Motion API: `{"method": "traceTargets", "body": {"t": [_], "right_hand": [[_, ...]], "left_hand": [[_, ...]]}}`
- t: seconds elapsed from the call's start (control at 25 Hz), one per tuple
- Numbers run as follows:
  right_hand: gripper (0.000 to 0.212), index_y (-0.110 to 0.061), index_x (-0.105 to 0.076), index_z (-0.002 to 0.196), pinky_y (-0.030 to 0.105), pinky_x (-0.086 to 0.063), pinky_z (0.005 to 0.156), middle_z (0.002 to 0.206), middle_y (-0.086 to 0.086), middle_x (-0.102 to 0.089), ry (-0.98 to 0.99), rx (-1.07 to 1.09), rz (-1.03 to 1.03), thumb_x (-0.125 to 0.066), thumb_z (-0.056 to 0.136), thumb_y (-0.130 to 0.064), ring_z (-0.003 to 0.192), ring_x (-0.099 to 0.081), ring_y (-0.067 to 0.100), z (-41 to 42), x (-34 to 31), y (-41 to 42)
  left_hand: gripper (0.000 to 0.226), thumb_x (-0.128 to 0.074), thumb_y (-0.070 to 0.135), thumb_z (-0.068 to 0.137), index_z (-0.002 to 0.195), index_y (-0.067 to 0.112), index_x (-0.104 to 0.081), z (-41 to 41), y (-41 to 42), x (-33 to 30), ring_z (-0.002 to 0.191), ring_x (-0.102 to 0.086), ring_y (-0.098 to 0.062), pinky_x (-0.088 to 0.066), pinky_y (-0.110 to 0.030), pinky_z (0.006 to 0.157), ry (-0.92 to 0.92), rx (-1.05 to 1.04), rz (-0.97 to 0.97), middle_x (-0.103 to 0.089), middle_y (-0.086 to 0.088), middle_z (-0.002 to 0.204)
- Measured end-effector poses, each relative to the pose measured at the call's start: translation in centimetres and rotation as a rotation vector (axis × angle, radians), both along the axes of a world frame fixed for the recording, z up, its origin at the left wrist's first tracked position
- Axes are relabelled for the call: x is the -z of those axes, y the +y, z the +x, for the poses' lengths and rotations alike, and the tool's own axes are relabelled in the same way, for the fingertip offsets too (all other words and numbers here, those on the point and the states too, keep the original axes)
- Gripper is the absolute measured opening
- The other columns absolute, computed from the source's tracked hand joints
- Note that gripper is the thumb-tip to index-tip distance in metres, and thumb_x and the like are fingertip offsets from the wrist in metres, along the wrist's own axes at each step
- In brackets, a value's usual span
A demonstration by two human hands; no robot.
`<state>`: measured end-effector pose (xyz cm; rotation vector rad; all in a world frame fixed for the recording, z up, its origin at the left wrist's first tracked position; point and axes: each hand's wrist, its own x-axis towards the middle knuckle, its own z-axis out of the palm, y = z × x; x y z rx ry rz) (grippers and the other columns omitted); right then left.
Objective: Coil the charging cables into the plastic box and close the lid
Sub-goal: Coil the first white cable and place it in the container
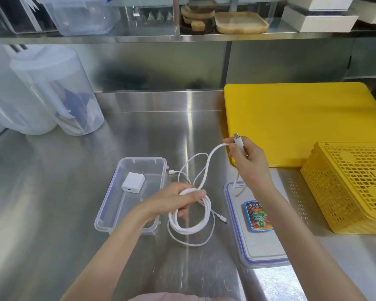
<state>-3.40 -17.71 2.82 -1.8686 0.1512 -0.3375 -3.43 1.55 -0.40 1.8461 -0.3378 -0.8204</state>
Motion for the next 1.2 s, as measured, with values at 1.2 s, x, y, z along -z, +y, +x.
{"method": "traceTargets", "body": {"t": [1.2], "right_hand": [[0.033, -0.034, -0.06, 0.114, 0.024, -0.045, 0.073, 0.09, -0.018, -0.069, 0.216, -0.667, -0.343, -0.042, 0.094, -0.015, 0.081, -0.061, 0.012, -3.1, 3.0, 1.1]], "left_hand": [[0.022, -0.053, 0.018, 0.089, 0.067, 0.017, -0.054, 1.4, 0.7, 0.7, 0.031, -0.03, -0.006, -0.039, -0.017, 0.037, 0.202, -0.759, -0.29, -0.037, 0.009, 0.039]]}}
